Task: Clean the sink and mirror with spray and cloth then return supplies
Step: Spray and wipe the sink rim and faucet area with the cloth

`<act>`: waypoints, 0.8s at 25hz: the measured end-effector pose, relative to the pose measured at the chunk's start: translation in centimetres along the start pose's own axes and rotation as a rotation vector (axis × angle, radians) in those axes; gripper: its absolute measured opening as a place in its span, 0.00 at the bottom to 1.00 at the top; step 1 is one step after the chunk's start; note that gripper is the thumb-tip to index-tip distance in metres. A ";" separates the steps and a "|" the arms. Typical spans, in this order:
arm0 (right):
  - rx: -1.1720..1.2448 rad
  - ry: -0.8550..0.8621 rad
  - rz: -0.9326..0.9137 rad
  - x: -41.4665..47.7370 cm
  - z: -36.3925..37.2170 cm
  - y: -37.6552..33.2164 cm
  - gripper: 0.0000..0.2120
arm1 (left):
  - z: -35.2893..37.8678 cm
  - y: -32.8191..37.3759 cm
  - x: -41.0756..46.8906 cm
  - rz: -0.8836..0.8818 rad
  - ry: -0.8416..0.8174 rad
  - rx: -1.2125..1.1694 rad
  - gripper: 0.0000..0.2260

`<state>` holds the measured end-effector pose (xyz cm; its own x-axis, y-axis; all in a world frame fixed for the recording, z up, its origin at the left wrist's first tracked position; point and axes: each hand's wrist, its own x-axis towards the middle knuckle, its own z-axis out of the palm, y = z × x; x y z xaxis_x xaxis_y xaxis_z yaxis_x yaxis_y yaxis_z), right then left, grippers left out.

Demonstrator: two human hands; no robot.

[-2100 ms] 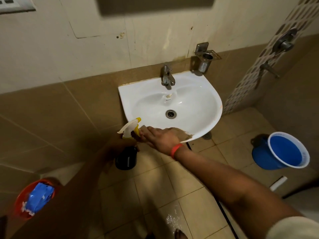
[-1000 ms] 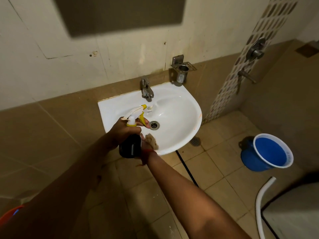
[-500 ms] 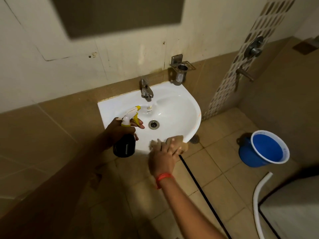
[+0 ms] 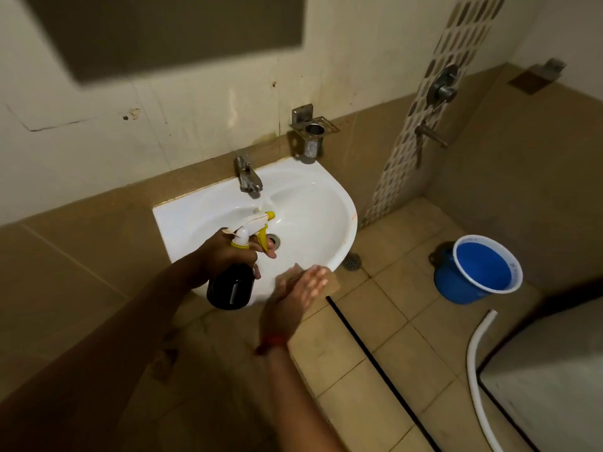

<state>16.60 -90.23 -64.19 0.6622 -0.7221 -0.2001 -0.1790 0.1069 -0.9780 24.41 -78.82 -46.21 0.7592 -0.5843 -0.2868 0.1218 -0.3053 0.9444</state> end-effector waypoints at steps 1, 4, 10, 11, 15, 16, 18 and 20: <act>-0.030 0.068 0.078 1.6 -0.8 -1.8 0.39 | 0.4 0.0 0.2 -0.007 -0.032 0.008 0.21; 0.077 0.133 0.180 6.2 -3.9 -2.8 0.34 | 2.1 -0.1 1.4 -0.011 -0.009 0.031 0.15; 0.326 0.122 0.321 6.4 -3.1 -2.2 0.28 | 3.5 -0.3 4.8 -0.007 0.093 0.050 0.05; 0.311 0.180 0.329 6.8 -2.7 -2.1 0.27 | 3.5 -0.4 5.2 -0.015 0.121 0.063 0.08; 0.212 0.248 0.275 8.7 -2.6 -3.3 0.32 | 3.9 -0.7 7.0 -0.031 0.184 0.077 0.12; 0.152 0.238 0.240 10.2 -3.1 -4.1 0.33 | 4.0 -0.8 7.3 -0.023 0.196 0.069 0.12; -0.011 0.174 0.181 14.1 -4.5 -6.1 0.32 | 3.9 -1.4 8.3 -0.002 0.197 0.044 0.10; -0.219 0.089 0.128 18.8 -4.9 -8.0 0.27 | 3.5 -1.8 9.3 0.020 0.197 0.014 0.05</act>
<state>26.90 -108.07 -59.85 0.5594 -0.7704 -0.3058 -0.4169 0.0574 -0.9072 29.04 -86.31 -51.16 0.8720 -0.4321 -0.2301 0.0979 -0.3067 0.9468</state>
